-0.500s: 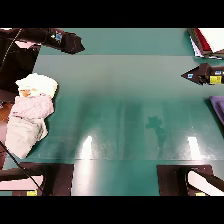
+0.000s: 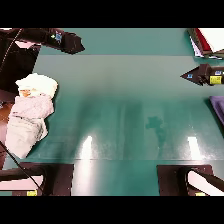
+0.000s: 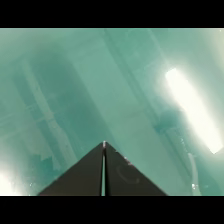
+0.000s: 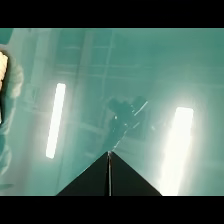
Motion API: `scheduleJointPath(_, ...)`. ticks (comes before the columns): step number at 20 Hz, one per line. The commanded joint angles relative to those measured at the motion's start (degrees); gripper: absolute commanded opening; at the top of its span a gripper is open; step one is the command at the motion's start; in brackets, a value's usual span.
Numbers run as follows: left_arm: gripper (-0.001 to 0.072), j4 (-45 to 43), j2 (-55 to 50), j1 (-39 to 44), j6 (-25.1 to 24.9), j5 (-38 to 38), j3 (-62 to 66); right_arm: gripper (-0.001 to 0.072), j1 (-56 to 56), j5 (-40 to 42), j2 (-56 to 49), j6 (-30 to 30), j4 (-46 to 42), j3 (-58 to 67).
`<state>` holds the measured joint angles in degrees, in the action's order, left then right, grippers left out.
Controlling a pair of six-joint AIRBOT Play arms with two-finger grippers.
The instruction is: Fold the shirts.
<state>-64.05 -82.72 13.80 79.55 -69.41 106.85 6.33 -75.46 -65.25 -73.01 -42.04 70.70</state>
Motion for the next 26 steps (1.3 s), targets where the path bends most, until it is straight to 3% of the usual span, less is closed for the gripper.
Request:
scheduleJointPath(1, 0.0024, 0.0, 0.0, 0.0, 0.0, 0.0, 0.0, 0.0018, 0.0, -0.4, 0.0, 0.0, 0.0, 0.0)
scheduleJointPath(5, 0.0025, 0.2, 0.0, 0.0, -0.1, 2.8, 0.0, 0.0018, 0.0, -0.4, 0.0, 0.0, 0.0, 0.0)
scheduleJointPath(6, 0.0068, -1.0, 0.0, 0.0, -0.3, 4.4, 0.0, 0.0018, 0.0, -0.3, 0.0, 0.0, 0.0, 0.0)
scheduleJointPath(7, 0.0391, -5.1, 0.0, 0.0, -0.2, 5.1, 0.0, 0.0018, 0.0, -0.3, 0.0, 0.0, 0.0, 0.0)
scheduleJointPath(8, 0.0624, -13.1, -0.1, 0.0, 2.8, 5.2, 0.0, 0.0018, 0.0, -0.1, 0.0, 0.0, 0.0, 0.0)
scheduleJointPath(10, 0.0619, -31.4, -0.9, -1.5, 11.8, 2.6, 0.0, 0.0018, 0.0, -0.1, 0.0, 0.0, 0.0, 0.0)
scheduleJointPath(12, 0.0619, -37.8, -2.3, -6.4, 16.9, 0.7, -0.9, 0.0018, 0.0, 0.0, 0.0, 0.0, 0.0, 0.0)
scheduleJointPath(14, 0.062, -37.4, -3.0, -12.4, 19.7, 1.1, -4.7, 0.0018, 0.0, 0.1, 0.0, 0.0, 0.0, 0.0)
scheduleJointPath(17, 0.0621, -36.6, -3.0, -19.6, 20.1, 3.8, -16.1, 0.0018, 0.0, 0.5, 0.0, 0.0, 0.0, 0.0)
scheduleJointPath(19, 0.072, -35.8, -3.0, -23.1, 20.3, 7.5, -24.1, 0.0018, 0.0, 0.5, 0.0, 0.0, 0.0, 0.0)
scheduleJointPath(26, 0.07, -34.3, -3.0, -26.0, 21.0, 23.5, -36.0, 0.0018, -0.2, 0.5, 0.0, 0.0, 0.0, 0.0)
